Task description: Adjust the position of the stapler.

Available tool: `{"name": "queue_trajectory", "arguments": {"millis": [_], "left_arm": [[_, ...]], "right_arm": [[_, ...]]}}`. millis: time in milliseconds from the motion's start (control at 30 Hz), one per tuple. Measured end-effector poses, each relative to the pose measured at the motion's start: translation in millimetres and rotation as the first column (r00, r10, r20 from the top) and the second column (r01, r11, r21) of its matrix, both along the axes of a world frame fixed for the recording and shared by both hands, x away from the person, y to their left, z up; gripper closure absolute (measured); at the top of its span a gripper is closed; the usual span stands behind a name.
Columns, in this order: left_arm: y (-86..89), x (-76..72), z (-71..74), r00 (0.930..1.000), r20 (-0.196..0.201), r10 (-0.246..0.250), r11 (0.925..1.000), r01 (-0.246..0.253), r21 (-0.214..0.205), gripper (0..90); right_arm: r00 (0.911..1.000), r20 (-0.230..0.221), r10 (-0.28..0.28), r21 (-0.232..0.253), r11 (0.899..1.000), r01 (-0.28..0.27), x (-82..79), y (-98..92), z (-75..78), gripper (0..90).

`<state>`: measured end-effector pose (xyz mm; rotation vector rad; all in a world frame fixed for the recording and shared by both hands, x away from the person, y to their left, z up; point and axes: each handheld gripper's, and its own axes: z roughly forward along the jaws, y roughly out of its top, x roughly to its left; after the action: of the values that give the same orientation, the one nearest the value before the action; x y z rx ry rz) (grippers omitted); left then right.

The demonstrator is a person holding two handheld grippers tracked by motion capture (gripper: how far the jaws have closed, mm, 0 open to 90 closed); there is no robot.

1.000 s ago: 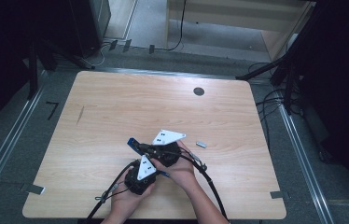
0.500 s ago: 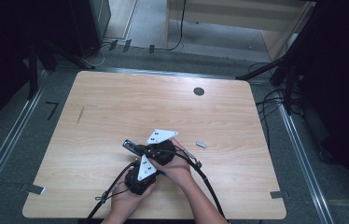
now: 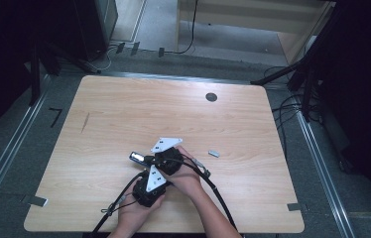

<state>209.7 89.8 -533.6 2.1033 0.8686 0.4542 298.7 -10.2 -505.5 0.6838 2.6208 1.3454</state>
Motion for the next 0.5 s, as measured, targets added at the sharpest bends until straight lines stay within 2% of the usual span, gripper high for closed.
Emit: {"name": "queue_trajectory", "arguments": {"millis": [167, 267, 500], "left_arm": [[0.1, 0.0, 0.0, 1.0000, 0.000, 0.000, 1.0000, 0.000, 0.000, 90.0], [0.3, 0.0, 0.0, 1.0000, -0.001, 0.000, 1.0000, 0.000, 0.000, 90.0], [0.4, 0.1, 0.0, 1.0000, -0.002, 0.000, 1.0000, 0.000, -0.002, 90.0]], "right_arm": [[0.9998, -0.020, 0.002, -0.018, 1.000, -0.002, 1.8, 1.8, -1.3, 90.0], [0.9994, -0.034, 0.004, -0.013, 1.000, -0.004, 3.1, 1.2, -1.3, 90.0], [0.9993, -0.036, 0.003, -0.013, 1.000, -0.004, 3.2, 1.5, -1.4, 90.0]]}}
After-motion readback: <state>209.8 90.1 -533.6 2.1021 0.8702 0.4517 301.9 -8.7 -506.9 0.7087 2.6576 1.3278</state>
